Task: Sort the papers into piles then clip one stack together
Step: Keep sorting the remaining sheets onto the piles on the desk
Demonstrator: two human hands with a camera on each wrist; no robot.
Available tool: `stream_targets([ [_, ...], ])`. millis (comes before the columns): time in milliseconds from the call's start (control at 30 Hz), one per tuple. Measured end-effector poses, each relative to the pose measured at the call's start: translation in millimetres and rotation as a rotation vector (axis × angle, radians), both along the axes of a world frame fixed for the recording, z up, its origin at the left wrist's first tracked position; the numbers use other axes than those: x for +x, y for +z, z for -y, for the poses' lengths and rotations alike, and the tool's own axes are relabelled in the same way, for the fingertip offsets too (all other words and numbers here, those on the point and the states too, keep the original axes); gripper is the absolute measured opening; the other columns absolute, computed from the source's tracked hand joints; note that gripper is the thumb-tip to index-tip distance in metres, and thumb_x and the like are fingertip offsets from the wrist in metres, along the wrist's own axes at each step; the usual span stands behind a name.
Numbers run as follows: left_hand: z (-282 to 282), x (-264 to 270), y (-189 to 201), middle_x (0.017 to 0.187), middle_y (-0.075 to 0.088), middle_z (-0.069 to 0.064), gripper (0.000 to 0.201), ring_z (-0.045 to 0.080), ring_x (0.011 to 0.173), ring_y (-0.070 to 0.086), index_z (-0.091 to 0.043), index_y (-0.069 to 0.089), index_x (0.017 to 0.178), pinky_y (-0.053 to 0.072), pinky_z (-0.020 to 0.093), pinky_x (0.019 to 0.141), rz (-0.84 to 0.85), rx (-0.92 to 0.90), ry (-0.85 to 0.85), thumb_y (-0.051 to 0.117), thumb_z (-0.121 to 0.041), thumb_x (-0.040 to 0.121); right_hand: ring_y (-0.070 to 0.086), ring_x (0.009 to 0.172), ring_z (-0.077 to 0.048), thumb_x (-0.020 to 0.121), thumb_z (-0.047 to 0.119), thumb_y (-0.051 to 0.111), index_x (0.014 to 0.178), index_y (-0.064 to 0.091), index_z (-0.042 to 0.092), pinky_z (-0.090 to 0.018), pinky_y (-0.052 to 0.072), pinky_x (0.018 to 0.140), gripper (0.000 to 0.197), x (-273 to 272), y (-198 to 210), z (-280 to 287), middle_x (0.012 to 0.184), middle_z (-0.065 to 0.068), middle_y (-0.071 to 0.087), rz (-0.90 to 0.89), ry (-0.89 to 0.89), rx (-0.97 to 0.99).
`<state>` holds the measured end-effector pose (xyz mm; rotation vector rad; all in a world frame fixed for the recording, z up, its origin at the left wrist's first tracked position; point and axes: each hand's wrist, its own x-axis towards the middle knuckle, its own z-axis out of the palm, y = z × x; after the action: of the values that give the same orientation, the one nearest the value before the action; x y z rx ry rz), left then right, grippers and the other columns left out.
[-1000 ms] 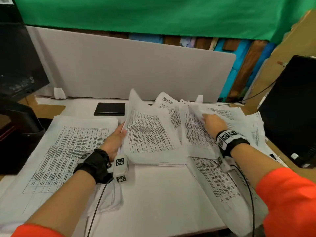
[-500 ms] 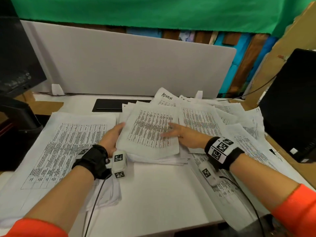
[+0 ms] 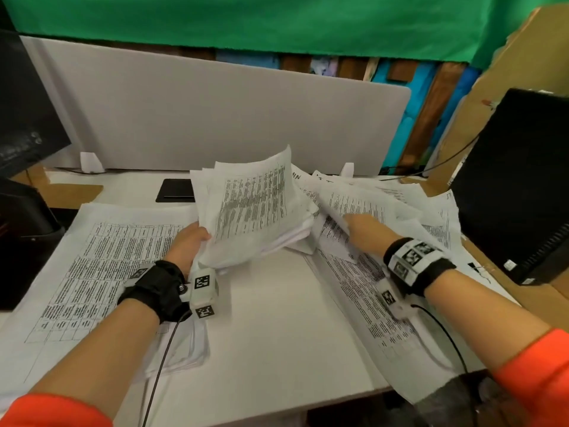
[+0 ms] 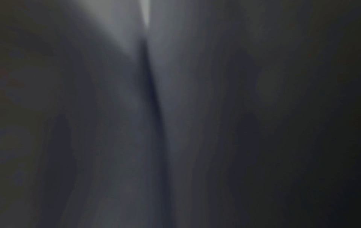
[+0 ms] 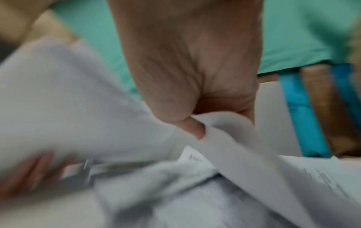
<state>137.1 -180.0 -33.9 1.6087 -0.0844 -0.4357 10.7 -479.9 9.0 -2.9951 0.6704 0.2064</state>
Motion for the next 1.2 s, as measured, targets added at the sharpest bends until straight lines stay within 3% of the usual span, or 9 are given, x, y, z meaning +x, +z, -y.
stream_targets([
  [200, 3.0, -0.6, -3.4, 0.106, 0.063, 0.017, 0.044, 0.025, 0.083, 0.062, -0.004, 0.051, 0.125, 0.051, 0.029, 0.058, -0.11, -0.087, -0.065, 0.031, 0.01, 0.088, 0.056, 0.084, -0.028, 0.095, -0.005, 0.037, 0.127, 0.055, 0.006, -0.028, 0.039, 0.064, 0.038, 15.6, 63.9, -44.9, 0.098, -0.015, 0.061, 0.492, 0.043, 0.109],
  [367, 5.5, -2.8, -2.2, 0.083, 0.07, 0.012, 0.032, 0.024, 0.064, 0.07, -0.006, 0.057, 0.103, 0.053, 0.024, 0.046, -0.197, -0.19, -0.017, 0.029, 0.003, 0.092, 0.062, 0.08, -0.023, 0.095, -0.001, 0.036, 0.137, 0.051, 0.018, -0.032, 0.051, 0.068, 0.048, 27.2, 44.9, -125.6, 0.108, -0.01, 0.066, 0.305, 0.344, 0.129],
  [467, 5.9, -4.8, -0.7, 0.088, 0.073, 0.013, 0.036, 0.028, 0.076, 0.07, -0.01, 0.062, 0.107, 0.055, 0.033, 0.061, -0.269, -0.335, -0.029, 0.036, -0.033, 0.099, 0.06, 0.088, -0.025, 0.106, 0.033, 0.029, 0.116, 0.06, 0.005, -0.029, 0.046, 0.073, 0.042, 39.8, 17.1, -146.2, 0.106, -0.012, 0.065, -0.012, 0.421, 0.318],
  [567, 3.9, -3.6, -2.2, 0.097, 0.074, 0.009, 0.05, 0.026, 0.089, 0.069, -0.018, 0.062, 0.114, 0.05, 0.037, 0.075, -0.293, -0.38, -0.089, 0.032, -0.055, 0.096, 0.052, 0.083, -0.022, 0.107, 0.037, 0.025, 0.088, 0.053, 0.011, -0.027, 0.034, 0.067, 0.042, 46.0, 8.3, -145.7, 0.094, -0.008, 0.058, -0.105, 0.444, 0.381],
  [667, 4.6, -3.6, -4.1, 0.132, 0.05, -0.003, 0.046, 0.02, 0.11, 0.055, -0.023, 0.036, 0.146, 0.051, 0.029, 0.075, -0.221, -0.301, -0.094, 0.039, -0.033, 0.101, 0.053, 0.116, -0.027, 0.107, 0.034, 0.03, 0.12, 0.057, 0.012, -0.028, 0.036, 0.091, 0.037, 45.2, 7.8, -140.6, 0.132, -0.012, 0.058, -0.052, 0.465, 0.361],
  [767, 6.1, 0.0, -7.5, 0.149, 0.033, -0.008, 0.052, 0.016, 0.122, 0.046, -0.029, 0.018, 0.152, 0.05, 0.019, 0.074, -0.1, -0.207, -0.072, 0.033, -0.018, 0.103, 0.027, 0.147, -0.016, 0.098, 0.06, 0.036, 0.153, 0.029, 0.026, -0.034, 0.016, 0.121, 0.065, 36.5, 9.9, -131.6, 0.16, 0.003, 0.028, -0.178, 0.542, 0.554],
  [900, 6.1, -4.0, -3.7, 0.155, 0.029, -0.005, 0.049, 0.016, 0.137, 0.038, -0.027, 0.02, 0.151, 0.037, 0.024, 0.093, -0.087, -0.214, -0.06, 0.033, -0.023, 0.104, 0.024, 0.148, -0.02, 0.093, 0.067, 0.038, 0.155, 0.025, 0.019, -0.043, 0.018, 0.121, 0.079, 45.4, 14.9, -63.1, 0.16, 0.003, 0.026, 0.066, 0.156, 0.607],
  [1033, 5.6, -11.2, -0.5, 0.114, 0.066, 0.005, 0.032, 0.013, 0.083, 0.071, -0.02, 0.05, 0.131, 0.055, 0.021, 0.058, -0.175, -0.269, -0.07, 0.044, -0.024, 0.1, 0.05, 0.128, -0.033, 0.084, 0.039, 0.069, 0.14, 0.043, 0.004, -0.038, 0.042, 0.105, 0.071, 38.0, 4.1, 39.4, 0.142, -0.017, 0.051, 0.01, -0.282, 0.066],
  [1200, 8.6, -4.4, -4.7, 0.132, 0.052, 0.005, 0.039, 0.006, 0.081, 0.059, -0.011, 0.041, 0.14, 0.045, 0.015, 0.057, -0.064, -0.084, -0.047, 0.035, -0.009, 0.101, 0.049, 0.128, -0.035, 0.089, 0.026, 0.067, 0.129, 0.057, 0.0, -0.037, 0.037, 0.105, 0.049, 8.8, -2.9, 93.4, 0.138, -0.02, 0.053, 0.014, -0.337, 0.096],
])
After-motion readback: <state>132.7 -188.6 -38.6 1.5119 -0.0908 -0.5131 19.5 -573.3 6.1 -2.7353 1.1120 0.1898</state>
